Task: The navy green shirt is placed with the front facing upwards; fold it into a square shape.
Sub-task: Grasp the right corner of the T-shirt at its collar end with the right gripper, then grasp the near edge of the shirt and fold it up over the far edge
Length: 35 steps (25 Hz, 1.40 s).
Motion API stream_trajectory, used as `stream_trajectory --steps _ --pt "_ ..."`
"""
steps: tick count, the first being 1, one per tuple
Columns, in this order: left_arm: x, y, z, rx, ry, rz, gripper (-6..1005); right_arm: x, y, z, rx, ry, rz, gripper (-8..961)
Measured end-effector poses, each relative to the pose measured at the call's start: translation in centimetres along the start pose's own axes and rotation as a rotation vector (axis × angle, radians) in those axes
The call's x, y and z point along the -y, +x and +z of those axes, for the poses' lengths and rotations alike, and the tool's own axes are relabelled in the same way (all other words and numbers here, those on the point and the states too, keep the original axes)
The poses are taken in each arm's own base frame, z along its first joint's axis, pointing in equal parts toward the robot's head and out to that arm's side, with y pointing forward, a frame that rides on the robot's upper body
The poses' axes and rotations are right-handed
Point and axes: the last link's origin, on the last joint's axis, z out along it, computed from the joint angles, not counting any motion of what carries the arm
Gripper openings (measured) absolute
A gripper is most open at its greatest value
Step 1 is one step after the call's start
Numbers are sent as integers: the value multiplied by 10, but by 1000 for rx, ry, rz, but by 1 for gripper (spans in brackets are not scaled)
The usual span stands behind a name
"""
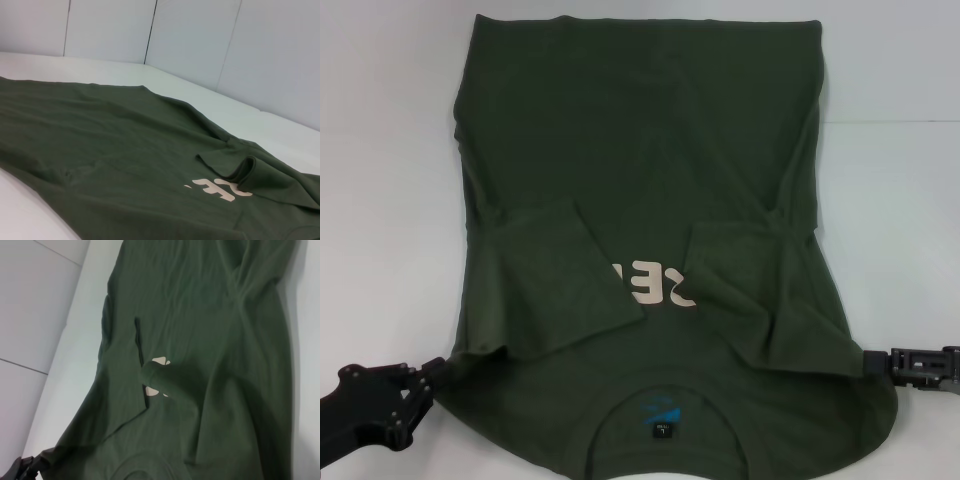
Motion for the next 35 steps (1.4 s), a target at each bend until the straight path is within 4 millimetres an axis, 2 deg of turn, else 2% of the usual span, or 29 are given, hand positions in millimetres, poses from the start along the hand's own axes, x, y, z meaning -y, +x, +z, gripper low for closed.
stream_trajectory --steps 2,5,11,14,22,27,35 --pt "0 0 0 -1 0 0 4 0 1 2 -20 8 7 909" --pt "1 1 0 -1 0 2 4 1 1 6 -44 25 13 703" --pt "1 1 0 -1 2 3 5 0 -1 8 -45 31 10 495" --pt "1 1 0 -1 4 3 5 1 0 8 -43 35 15 427" --pt "2 4 2 -4 -4 -15 4 4 15 8 -8 11 -6 244" --pt "4 7 1 -3 -2 -83 5 9 32 -2 68 -24 -25 58" --pt "6 6 -4 -16 19 -234 5 17 68 -19 189 -48 -61 66"
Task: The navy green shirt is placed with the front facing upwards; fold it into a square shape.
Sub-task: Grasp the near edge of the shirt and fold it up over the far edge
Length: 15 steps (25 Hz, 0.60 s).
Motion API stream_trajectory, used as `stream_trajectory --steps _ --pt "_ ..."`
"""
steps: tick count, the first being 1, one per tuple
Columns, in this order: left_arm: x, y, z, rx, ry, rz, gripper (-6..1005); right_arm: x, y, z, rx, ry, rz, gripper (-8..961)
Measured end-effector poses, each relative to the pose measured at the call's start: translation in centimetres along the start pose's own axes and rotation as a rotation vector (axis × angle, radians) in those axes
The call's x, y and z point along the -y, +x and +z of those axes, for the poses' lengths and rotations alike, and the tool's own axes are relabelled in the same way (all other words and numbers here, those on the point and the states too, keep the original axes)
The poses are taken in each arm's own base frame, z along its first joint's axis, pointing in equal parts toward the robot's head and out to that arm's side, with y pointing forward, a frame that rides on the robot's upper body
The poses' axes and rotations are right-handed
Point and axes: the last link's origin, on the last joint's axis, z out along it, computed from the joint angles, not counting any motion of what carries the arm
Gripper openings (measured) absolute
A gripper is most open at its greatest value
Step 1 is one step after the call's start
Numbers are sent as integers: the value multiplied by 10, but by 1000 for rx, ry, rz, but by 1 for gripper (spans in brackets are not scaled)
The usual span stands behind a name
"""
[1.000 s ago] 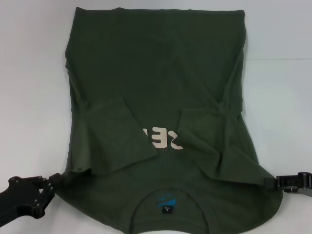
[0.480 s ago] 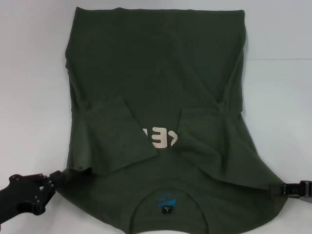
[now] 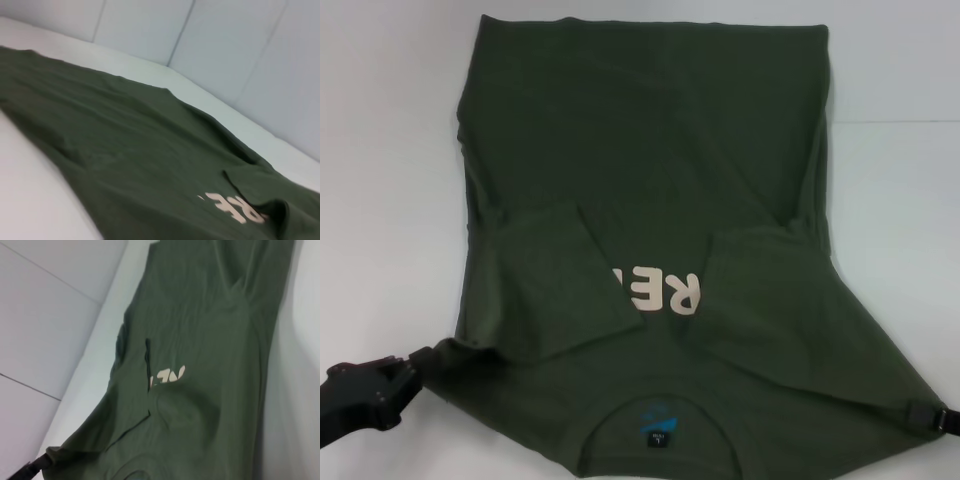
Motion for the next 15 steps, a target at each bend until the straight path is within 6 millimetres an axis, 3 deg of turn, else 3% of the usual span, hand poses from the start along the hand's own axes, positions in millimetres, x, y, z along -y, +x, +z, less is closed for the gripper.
stream_trajectory --steps 15 --pt "-7 -6 -26 -129 2 -132 4 -3 25 -28 113 -42 -89 80"
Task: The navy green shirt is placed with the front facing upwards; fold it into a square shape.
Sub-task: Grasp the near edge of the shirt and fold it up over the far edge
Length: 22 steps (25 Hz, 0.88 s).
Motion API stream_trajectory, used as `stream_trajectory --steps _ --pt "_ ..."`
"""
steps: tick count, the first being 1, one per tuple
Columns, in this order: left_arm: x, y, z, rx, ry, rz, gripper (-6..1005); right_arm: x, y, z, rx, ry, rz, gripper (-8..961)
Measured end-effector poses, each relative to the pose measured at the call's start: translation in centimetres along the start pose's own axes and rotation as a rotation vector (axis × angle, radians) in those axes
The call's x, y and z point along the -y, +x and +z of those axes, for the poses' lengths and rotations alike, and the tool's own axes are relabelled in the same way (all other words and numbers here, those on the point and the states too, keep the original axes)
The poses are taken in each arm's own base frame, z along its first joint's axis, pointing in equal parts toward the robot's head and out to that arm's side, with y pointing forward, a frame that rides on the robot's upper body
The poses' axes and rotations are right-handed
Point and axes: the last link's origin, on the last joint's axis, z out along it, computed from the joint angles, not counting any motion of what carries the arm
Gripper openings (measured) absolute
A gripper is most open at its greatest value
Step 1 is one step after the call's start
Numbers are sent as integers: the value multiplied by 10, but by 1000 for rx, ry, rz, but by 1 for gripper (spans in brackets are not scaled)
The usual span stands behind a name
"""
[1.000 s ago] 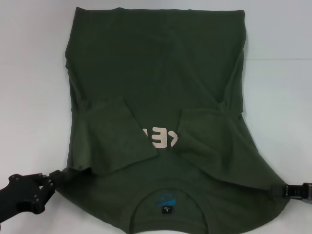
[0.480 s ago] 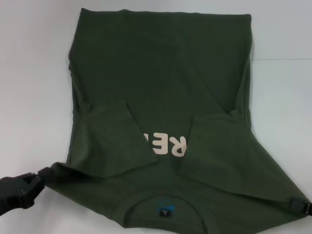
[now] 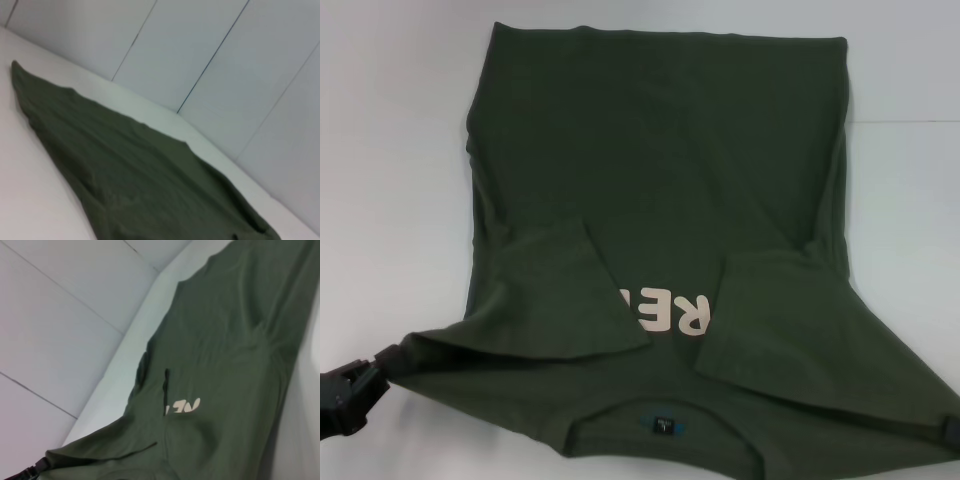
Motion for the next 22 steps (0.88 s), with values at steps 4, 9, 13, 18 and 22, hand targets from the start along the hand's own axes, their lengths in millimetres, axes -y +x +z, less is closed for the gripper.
stream_trajectory --steps 4,9,13,18,22 --pt "-2 1 -6 -32 -4 -10 4 0 0 -11 24 5 -14 84" --pt "-6 0 -9 -41 -26 -14 5 -6 4 -24 33 -21 -65 88" --pt "-10 1 -10 -52 -50 -13 5 -12 8 -33 45 -50 -105 92" --pt "-13 4 -11 -59 -77 -5 5 -14 8 -37 59 -55 -123 97" --pt "-13 8 -9 -71 -82 -3 5 -13 2 -38 72 -50 -134 101"
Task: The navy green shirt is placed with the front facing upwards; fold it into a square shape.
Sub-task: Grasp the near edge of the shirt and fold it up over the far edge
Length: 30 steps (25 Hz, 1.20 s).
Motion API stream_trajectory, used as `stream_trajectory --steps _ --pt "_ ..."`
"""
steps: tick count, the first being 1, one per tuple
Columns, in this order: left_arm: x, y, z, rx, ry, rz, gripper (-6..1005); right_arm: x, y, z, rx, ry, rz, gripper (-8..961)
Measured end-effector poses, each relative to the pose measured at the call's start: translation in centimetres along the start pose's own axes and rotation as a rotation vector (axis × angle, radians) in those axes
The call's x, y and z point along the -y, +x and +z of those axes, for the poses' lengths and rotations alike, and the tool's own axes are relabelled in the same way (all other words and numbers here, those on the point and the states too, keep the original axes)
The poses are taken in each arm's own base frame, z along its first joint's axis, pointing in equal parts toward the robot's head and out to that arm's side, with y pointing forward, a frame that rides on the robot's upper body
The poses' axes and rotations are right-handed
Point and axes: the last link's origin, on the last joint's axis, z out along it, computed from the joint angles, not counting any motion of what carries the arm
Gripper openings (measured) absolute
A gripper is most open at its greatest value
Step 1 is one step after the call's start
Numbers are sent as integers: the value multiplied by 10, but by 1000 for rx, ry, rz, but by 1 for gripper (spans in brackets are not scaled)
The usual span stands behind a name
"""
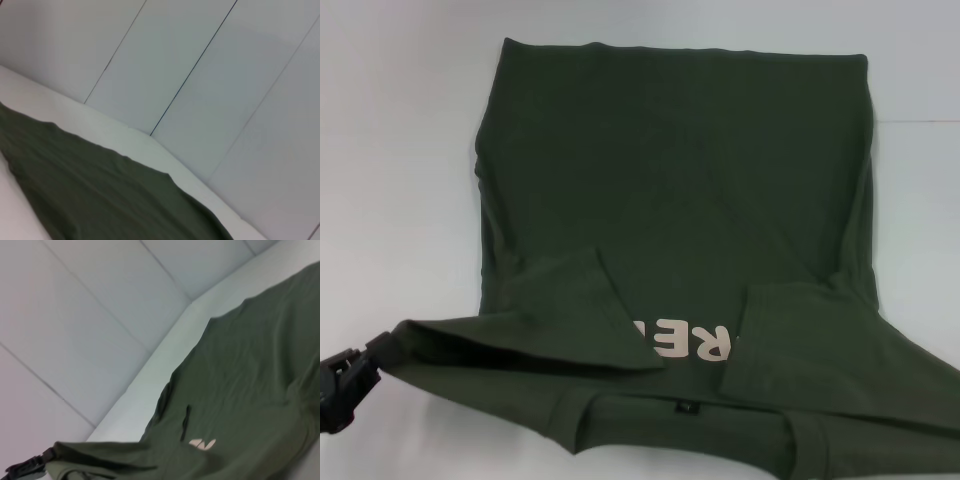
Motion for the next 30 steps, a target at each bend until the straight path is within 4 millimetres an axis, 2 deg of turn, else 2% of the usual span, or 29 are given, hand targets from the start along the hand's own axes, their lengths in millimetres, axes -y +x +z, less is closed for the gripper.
stream_trajectory --steps 5,9,17,24,30 --pt "1 10 8 -41 -18 7 4 6 -12 0 67 33 -18 105" --pt "3 22 27 -55 -46 29 4 11 -26 7 126 50 -38 109" --pt "18 55 80 -59 -39 77 4 24 -67 44 181 58 -91 117" --pt "30 97 122 -110 1 130 4 41 -120 79 192 127 -138 124" --pt "32 119 155 -121 38 157 5 54 -160 107 208 222 -182 129"
